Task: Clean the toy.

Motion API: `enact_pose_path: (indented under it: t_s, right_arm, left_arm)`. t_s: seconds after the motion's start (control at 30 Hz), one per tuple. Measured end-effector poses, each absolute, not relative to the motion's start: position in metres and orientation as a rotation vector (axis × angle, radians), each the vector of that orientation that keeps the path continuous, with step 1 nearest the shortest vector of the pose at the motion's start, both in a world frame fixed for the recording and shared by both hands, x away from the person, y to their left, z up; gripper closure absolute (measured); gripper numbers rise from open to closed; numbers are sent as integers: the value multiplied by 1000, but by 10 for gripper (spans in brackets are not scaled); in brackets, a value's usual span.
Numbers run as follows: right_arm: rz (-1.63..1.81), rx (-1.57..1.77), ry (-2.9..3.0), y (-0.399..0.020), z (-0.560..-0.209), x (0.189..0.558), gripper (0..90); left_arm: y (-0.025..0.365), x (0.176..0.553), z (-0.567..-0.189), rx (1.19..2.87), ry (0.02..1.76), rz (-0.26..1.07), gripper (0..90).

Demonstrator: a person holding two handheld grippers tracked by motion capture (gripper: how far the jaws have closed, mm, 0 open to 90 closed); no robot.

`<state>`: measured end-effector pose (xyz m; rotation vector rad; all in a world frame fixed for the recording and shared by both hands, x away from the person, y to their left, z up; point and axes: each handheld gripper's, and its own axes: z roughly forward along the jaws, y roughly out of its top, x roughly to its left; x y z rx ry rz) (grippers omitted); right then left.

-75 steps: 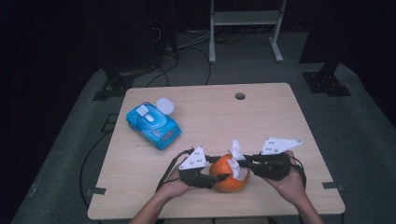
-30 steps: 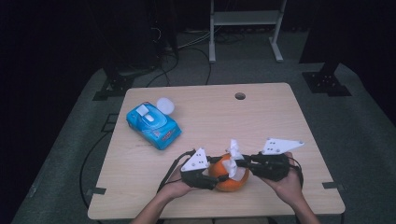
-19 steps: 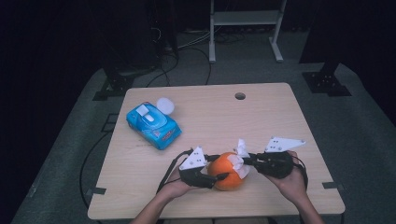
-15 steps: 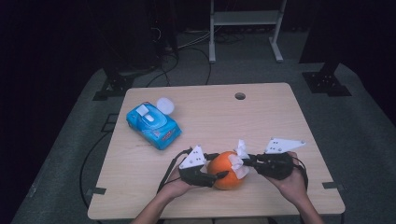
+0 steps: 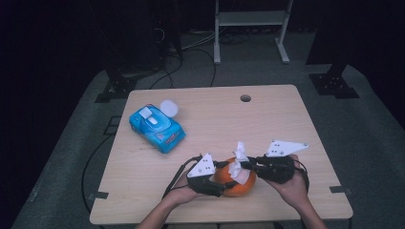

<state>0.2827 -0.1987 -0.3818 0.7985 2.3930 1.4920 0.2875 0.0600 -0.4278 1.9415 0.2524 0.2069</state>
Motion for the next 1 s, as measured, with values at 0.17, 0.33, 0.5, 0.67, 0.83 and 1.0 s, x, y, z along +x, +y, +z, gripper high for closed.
enact_pose_path:
  t_s: [0.17,0.33,0.5,0.67,0.83,1.0]
  right_arm:
    - [1482,890,2400,-212,-393,292,799]
    - [1451,921,2427,-215,-400,296,800]
    - [1427,918,2435,-216,-399,293,800]
    - [1454,823,2432,-205,-386,282,799]
    - [1455,832,2453,-208,-390,286,799]
    - [1443,847,2460,-212,-392,288,797]
  left_arm:
    - [69,294,-428,1936,292,201,337]
    - [76,299,-428,1928,334,199,328]
    - [77,301,-428,1916,372,205,328]
    - [74,301,-428,1906,410,202,328]
    - [74,300,-427,1914,386,189,237]
    - [73,302,-429,1917,392,153,206]
